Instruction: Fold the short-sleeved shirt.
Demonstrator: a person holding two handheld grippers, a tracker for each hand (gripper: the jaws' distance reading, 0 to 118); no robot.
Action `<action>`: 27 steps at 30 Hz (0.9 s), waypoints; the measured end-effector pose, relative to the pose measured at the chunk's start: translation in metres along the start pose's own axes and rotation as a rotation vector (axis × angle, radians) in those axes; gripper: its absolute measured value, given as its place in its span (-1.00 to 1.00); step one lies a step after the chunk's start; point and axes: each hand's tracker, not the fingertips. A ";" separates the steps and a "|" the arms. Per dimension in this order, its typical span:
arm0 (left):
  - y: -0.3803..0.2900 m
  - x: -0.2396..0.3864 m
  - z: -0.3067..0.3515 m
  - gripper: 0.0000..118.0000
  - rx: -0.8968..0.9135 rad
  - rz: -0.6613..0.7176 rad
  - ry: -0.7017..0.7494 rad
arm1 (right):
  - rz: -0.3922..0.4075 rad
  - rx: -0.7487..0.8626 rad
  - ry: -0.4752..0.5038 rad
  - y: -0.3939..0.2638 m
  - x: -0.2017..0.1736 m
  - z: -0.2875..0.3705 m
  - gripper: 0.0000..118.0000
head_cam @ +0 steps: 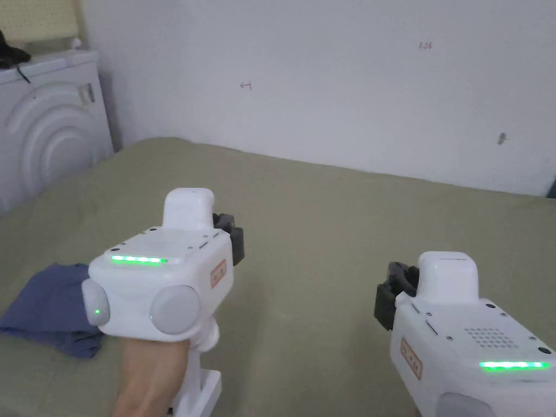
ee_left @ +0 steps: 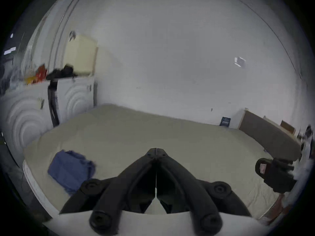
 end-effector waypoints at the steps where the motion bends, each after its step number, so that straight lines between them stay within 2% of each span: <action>1: -0.004 0.022 0.005 -0.99 0.029 -0.041 -0.018 | 0.000 0.016 -0.037 0.000 0.015 0.010 -0.90; 3: -0.013 0.063 0.009 -0.99 0.040 -0.117 0.016 | 0.003 0.018 -0.102 -0.001 0.044 0.028 -0.90; 4: -0.012 0.075 0.012 -0.99 0.034 -0.125 -0.034 | 0.006 0.020 -0.131 -0.002 0.055 0.035 -0.90; 10: -0.010 0.111 0.026 -0.99 0.039 -0.084 -0.079 | -0.032 0.066 -0.240 -0.004 0.100 0.063 -0.90; 11: -0.008 0.113 0.028 -0.99 0.040 -0.101 -0.102 | -0.035 0.061 -0.236 -0.002 0.103 0.064 -0.90; 13: -0.007 0.118 0.032 -0.99 0.053 -0.110 -0.059 | -0.053 0.081 -0.243 -0.001 0.107 0.069 -0.90; 19: -0.010 0.127 0.040 -0.98 0.068 -0.164 -0.072 | -0.045 0.104 -0.249 0.006 0.108 0.072 -0.90; 22: -0.007 0.130 0.035 -0.90 0.067 -0.170 -0.024 | -0.056 0.119 -0.251 0.010 0.104 0.070 -0.90; 25: -0.001 0.124 0.031 -0.86 0.045 -0.126 -0.036 | -0.031 0.112 -0.238 0.014 0.101 0.065 -0.89; 26: -0.002 0.123 0.031 -0.82 0.052 -0.132 -0.034 | -0.028 0.115 -0.238 0.012 0.100 0.064 -0.89; 27: -0.003 0.123 0.030 -0.68 0.061 -0.154 -0.019 | -0.027 0.116 -0.234 0.012 0.099 0.062 -0.88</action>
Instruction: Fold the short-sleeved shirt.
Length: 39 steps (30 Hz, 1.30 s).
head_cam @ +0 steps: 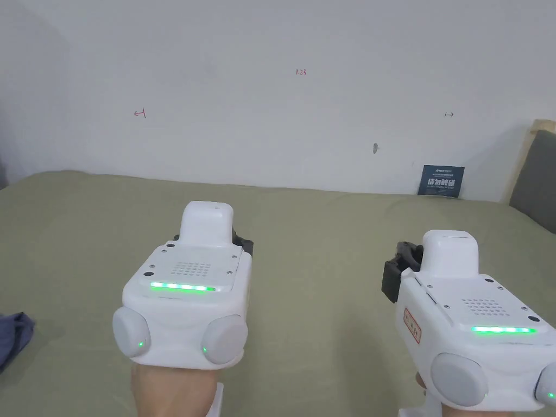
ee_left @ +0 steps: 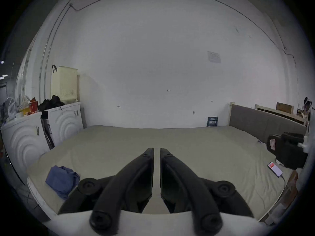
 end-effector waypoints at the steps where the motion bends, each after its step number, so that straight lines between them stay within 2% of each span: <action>1: -0.001 -0.001 0.000 -0.33 0.005 -0.021 0.018 | -0.003 -0.004 0.000 0.000 -0.001 -0.002 -0.82; 2: -0.002 -0.002 -0.002 0.51 0.008 -0.022 0.028 | -0.015 0.001 0.006 -0.001 -0.001 -0.003 -0.46; 3: -0.004 -0.004 -0.005 1.00 0.012 -0.011 0.047 | -0.043 0.030 0.032 -0.002 -0.001 -0.003 0.07; 4: -0.004 -0.007 -0.009 0.99 0.001 -0.007 0.045 | -0.032 0.022 0.007 -0.001 0.001 -0.002 0.63; 5: -0.004 -0.013 -0.004 1.00 0.022 -0.004 0.048 | -0.030 0.020 0.003 0.000 0.000 -0.004 1.00; 6: -0.003 -0.017 -0.006 1.00 0.011 -0.007 0.040 | -0.031 0.029 -0.004 0.000 0.000 -0.003 0.99; 7: -0.001 -0.019 -0.008 1.00 0.003 -0.020 0.039 | -0.044 0.119 -0.028 0.000 0.000 0.002 1.00; 8: -0.001 -0.021 -0.009 1.00 0.007 -0.029 0.046 | -0.021 0.063 -0.031 -0.003 -0.003 0.003 1.00; 15: -0.002 -0.006 0.001 1.00 0.014 -0.036 0.032 | -0.012 0.047 -0.027 0.000 -0.004 0.000 1.00; 23: -0.001 -0.014 0.005 1.00 0.020 -0.025 0.045 | -0.056 0.021 -0.014 0.001 0.003 -0.006 1.00; 25: 0.000 -0.016 0.006 1.00 0.017 -0.018 0.046 | -0.034 0.009 -0.009 0.002 0.000 -0.008 1.00; 28: 0.000 -0.018 0.004 1.00 0.005 -0.022 0.045 | 0.041 0.022 -0.036 0.002 -0.007 -0.007 1.00; 32: -0.001 -0.020 0.003 1.00 -0.008 -0.010 0.043 | 0.040 -0.022 -0.078 0.005 -0.016 -0.009 1.00; 35: 0.001 -0.019 0.003 1.00 -0.012 -0.015 0.048 | 0.094 -0.003 -0.074 0.003 -0.019 -0.007 1.00; 39: 0.003 -0.019 0.007 1.00 -0.006 -0.015 0.043 | 0.091 0.023 -0.064 0.003 -0.021 -0.004 1.00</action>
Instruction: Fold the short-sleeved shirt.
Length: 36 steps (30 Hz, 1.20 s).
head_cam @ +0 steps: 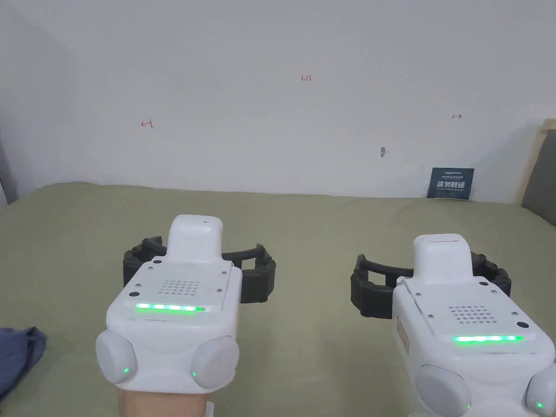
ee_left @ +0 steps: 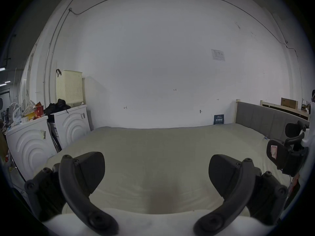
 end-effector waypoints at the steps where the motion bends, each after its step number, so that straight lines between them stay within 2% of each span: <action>1: 0.000 0.000 0.000 1.00 0.005 -0.004 0.002 | 0.000 -0.010 0.005 0.000 0.000 -0.001 1.00; 19: 0.002 -0.004 0.002 1.00 -0.002 -0.002 0.005 | -0.004 -0.022 0.024 0.003 0.000 -0.003 1.00; 36: 0.004 0.000 0.004 1.00 -0.011 0.000 -0.017 | -0.077 -0.083 0.027 0.006 0.009 -0.005 1.00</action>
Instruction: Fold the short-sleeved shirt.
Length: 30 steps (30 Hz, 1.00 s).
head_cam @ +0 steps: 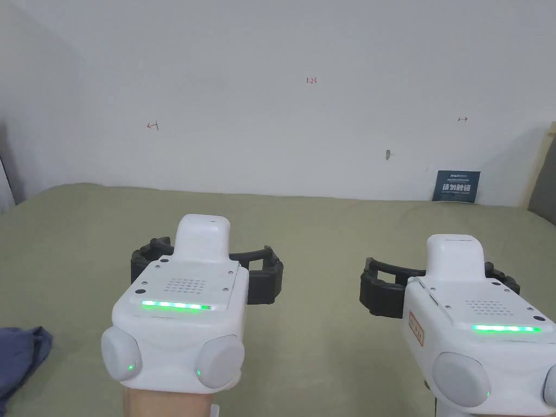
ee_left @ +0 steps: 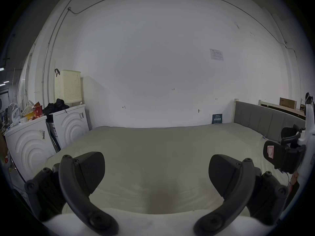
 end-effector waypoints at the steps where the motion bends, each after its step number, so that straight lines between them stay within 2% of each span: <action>1: 0.000 0.000 0.000 1.00 0.001 0.002 0.001 | -0.003 -0.014 -0.001 0.001 0.000 0.000 1.00; 21: 0.002 0.002 0.002 1.00 -0.018 0.008 -0.015 | -0.032 -0.027 0.004 0.002 0.002 0.001 1.00; 26: 0.003 0.003 0.002 1.00 -0.017 0.006 -0.017 | -0.006 -0.007 0.008 0.002 0.002 0.002 1.00; 30: 0.003 0.003 0.002 1.00 -0.016 0.007 -0.013 | 0.035 0.044 -0.052 0.001 -0.002 0.004 1.00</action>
